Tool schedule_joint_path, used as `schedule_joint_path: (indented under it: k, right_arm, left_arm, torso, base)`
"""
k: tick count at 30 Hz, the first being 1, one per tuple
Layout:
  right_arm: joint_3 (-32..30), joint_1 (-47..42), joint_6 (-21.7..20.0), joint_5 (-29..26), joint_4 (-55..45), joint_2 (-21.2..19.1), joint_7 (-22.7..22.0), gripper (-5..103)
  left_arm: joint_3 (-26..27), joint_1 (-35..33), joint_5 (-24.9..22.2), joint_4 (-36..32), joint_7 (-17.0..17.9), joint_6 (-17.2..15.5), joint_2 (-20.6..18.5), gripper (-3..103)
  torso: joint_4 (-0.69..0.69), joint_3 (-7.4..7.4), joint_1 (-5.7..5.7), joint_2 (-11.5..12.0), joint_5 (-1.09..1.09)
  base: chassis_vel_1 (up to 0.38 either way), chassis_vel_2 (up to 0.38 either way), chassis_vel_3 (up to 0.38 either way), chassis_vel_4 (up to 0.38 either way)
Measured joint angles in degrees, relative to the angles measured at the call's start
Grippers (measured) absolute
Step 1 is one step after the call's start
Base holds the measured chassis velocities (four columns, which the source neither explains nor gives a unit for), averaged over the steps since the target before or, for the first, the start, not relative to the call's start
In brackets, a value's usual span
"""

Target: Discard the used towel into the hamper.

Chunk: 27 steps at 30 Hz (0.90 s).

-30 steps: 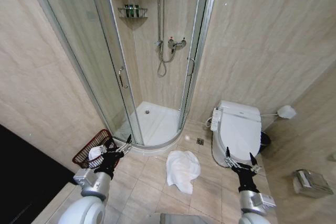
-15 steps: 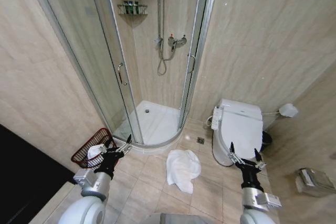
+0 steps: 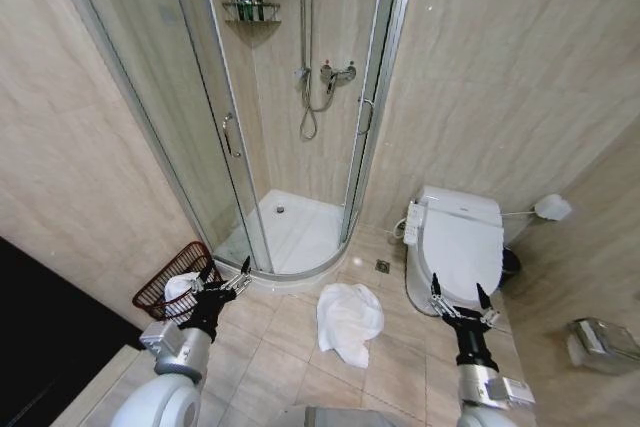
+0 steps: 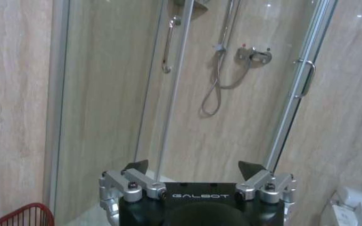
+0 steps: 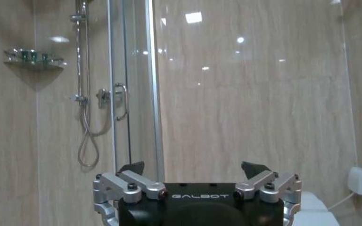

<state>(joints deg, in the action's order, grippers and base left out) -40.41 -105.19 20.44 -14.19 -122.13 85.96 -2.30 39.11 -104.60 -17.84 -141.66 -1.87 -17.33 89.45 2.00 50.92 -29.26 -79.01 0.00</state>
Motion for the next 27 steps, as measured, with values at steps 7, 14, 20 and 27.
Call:
schedule_joint_path:
  k: [7, 14, 20, 27]
  right_arm:
    - [-0.1, 0.0, 1.5, -0.3, 0.3, 0.0, 0.6, 100]
    - [-0.1, 0.0, 1.8, -0.3, 0.5, 0.1, 0.9, 100]
    - [0.0, 0.1, 1.8, -0.3, 0.6, 0.1, 1.2, 100]
    - [0.4, 0.1, 1.8, 0.1, 1.0, 0.1, 1.3, 100]
  left_arm:
    - [0.0, 0.0, 0.0, 0.0, 0.0, 0.0, 0.0, 97]
    - [0.0, 0.0, 0.0, 0.0, 0.0, 0.0, 0.0, 97]
    - [0.0, 0.0, 0.0, 0.0, 0.0, 0.0, 0.0, 97]
    - [0.0, 0.0, 0.0, 0.0, 0.0, 0.0, 0.0, 97]
  torso:
    - [0.00, -1.25, 1.02, 2.3, 0.00]
    - [0.00, -2.00, 1.65, 3.6, 0.00]
    - [0.00, -2.68, 2.22, 4.9, 0.00]
    - [0.00, -3.57, 3.00, 6.6, 0.00]
  base:
    - [0.000, 0.000, 0.000, 0.000]
    - [-0.026, -0.020, -0.020, -0.025]
    - [-0.062, -0.064, -0.070, -0.071]
    - [-0.081, -0.089, -0.095, -0.098]
